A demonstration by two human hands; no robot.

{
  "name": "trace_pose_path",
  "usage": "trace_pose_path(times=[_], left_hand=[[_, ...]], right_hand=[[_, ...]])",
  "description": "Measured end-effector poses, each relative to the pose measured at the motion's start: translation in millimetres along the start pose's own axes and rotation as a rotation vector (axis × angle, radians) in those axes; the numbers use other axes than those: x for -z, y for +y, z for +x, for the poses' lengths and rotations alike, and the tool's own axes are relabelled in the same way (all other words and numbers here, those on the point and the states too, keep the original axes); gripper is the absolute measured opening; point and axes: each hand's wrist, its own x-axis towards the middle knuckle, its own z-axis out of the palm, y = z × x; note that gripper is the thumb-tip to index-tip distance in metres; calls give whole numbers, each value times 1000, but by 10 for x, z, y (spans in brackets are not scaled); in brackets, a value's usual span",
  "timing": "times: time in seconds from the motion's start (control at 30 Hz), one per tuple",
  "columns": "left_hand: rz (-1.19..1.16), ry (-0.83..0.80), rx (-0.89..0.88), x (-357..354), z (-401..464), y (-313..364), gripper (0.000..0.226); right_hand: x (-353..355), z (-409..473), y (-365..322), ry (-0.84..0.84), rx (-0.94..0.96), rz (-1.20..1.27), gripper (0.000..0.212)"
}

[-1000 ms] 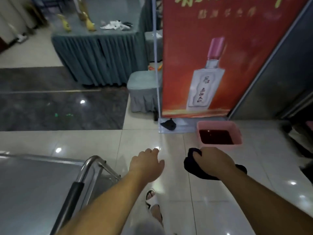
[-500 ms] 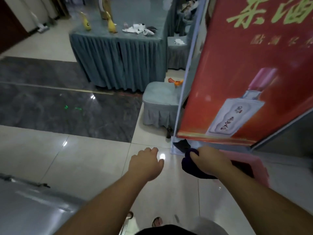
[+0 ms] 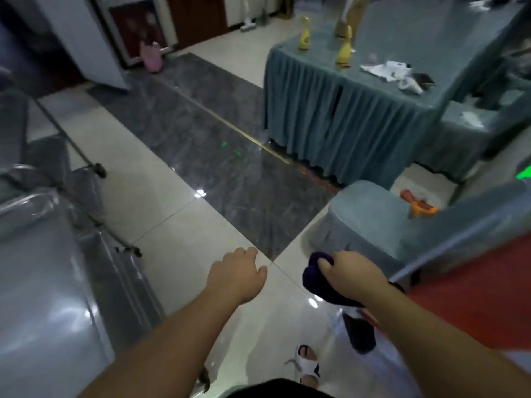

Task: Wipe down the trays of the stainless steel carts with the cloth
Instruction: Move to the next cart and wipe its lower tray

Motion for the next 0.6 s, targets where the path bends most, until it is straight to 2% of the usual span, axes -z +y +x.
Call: trace_pose_path(times=[0.1,0.23,0.3,0.37,0.43,0.6], left_hand=[[-81,16,149,81,125,-98,58],[-207,43,347,127,195,-404,58],[-264,61,440,155,230,-613,57],[-315,73,509,194,278,-839,57],[-363,80,563,196,339,-1092,57],[-439,72,679,212,524,-1781,58]], right_hand=[[347,441,-295,-14,113,-57,41],[507,927,-822,-104,248,-45,30],[528,1156,-1172,-162,301,-84,37],[551,1311,-1558,-167,406,-237,46],[518,1485,-1964,-182,506,-343,46],[306,1859,-2877,-221,634,-472,47]])
